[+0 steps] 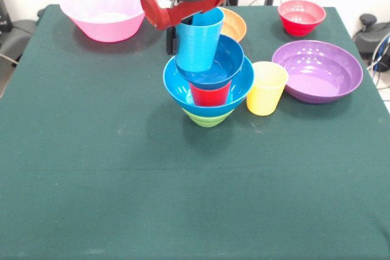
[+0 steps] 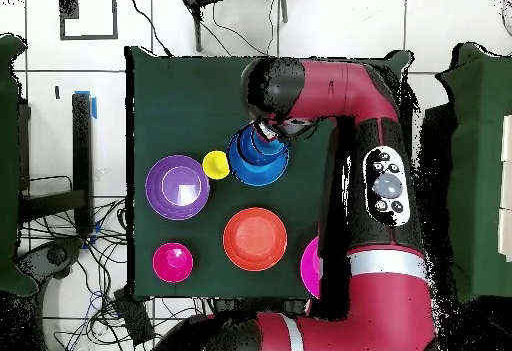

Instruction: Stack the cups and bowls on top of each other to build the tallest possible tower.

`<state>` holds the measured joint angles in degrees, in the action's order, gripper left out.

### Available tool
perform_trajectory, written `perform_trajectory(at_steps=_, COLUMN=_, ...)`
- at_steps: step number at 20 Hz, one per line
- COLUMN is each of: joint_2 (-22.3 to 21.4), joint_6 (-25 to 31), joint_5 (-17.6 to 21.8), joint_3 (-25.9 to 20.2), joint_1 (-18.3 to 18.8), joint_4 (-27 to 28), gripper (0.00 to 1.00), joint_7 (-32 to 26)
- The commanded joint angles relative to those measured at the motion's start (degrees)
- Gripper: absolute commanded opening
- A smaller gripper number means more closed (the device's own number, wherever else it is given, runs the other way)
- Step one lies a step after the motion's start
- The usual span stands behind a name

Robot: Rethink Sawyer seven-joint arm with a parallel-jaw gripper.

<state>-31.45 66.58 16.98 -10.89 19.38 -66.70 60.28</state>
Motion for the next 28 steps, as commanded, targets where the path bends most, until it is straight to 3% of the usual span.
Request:
perform_trajectory(at_steps=1, joint_2=1.49, joint_6=1.33, joint_5=1.32, joint_3=-4.10, joint_1=0.05, joint_4=-4.24, gripper=0.00, joint_7=-3.78)
perform_trajectory(at_steps=28, joint_2=1.36, joint_6=-3.20, joint_5=-0.99, joint_3=-6.98, joint_1=2.13, joint_4=-7.65, gripper=0.00, joint_7=-4.71)
